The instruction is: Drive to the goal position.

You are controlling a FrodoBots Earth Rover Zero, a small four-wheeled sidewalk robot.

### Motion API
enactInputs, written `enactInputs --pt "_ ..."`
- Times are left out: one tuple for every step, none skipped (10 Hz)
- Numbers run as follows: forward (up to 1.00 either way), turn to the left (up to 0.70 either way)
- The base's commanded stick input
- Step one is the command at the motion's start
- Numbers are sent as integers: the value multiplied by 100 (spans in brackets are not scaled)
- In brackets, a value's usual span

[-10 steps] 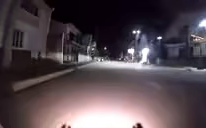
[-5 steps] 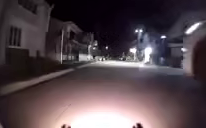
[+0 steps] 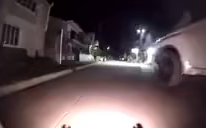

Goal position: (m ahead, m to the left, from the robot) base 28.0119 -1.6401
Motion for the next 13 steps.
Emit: enactInputs --pt "85 0" --pt "85 0" --pt "85 0" --pt "85 0" --pt "85 0" --pt "85 0" --pt "85 0" --pt "85 0" --pt "85 0" --pt "85 -13" --pt "85 -29" --pt "85 -13" --pt "85 0"
